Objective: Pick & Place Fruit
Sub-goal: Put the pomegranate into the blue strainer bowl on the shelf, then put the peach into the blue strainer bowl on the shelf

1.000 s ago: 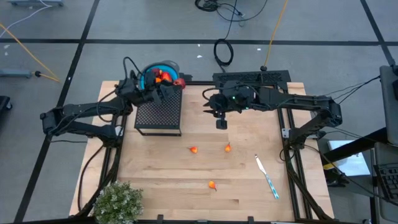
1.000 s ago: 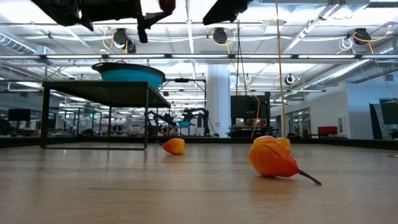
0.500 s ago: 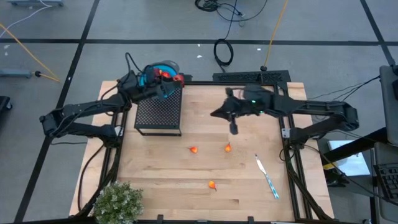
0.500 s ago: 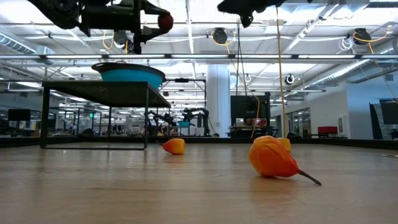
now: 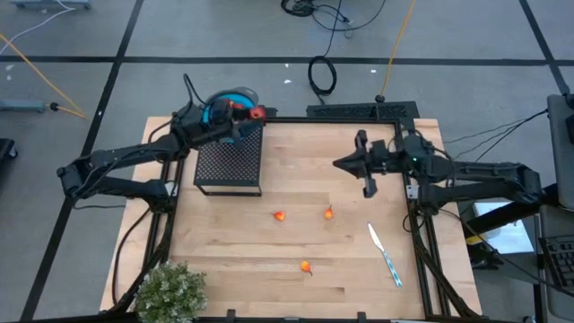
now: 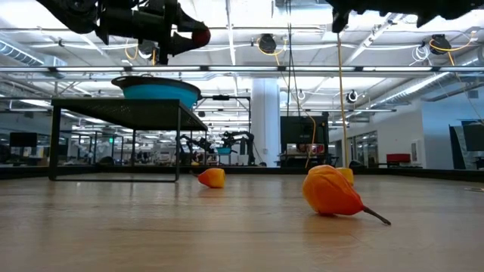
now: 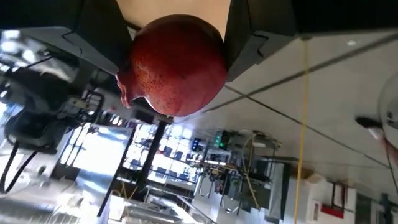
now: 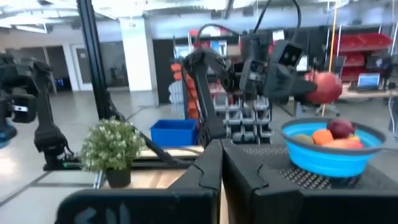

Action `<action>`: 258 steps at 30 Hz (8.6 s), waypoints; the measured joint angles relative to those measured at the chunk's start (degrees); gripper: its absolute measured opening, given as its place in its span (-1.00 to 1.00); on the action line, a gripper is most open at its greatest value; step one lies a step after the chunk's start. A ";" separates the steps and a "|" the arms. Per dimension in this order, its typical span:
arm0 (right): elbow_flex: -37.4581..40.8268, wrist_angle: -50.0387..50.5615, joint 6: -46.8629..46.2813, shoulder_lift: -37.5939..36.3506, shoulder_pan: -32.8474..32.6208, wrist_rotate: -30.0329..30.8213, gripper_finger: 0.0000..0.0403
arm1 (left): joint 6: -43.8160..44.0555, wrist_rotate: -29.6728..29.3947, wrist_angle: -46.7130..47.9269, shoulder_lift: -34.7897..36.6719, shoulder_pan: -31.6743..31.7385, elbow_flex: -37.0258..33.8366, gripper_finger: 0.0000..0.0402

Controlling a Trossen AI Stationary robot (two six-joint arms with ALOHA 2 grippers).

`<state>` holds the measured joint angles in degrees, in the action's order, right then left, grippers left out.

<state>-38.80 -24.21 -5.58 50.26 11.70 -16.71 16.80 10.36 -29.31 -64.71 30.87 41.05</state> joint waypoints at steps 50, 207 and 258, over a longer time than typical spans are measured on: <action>5.18 -0.81 0.26 -6.45 0.00 0.31 -1.00 | -19.94 -22.68 75.83 4.73 9.70 20.64 0.05; -1.69 28.74 50.33 38.80 -2.23 -4.52 0.04 | -2.75 -8.97 59.09 40.79 -0.44 4.53 -0.87; -1.69 26.24 49.88 32.96 -2.78 7.10 -0.52 | 4.47 -6.13 58.78 36.44 -0.44 4.51 -0.87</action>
<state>-40.49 2.04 44.30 83.22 8.93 -9.61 21.27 4.23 29.47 -28.27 30.44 45.56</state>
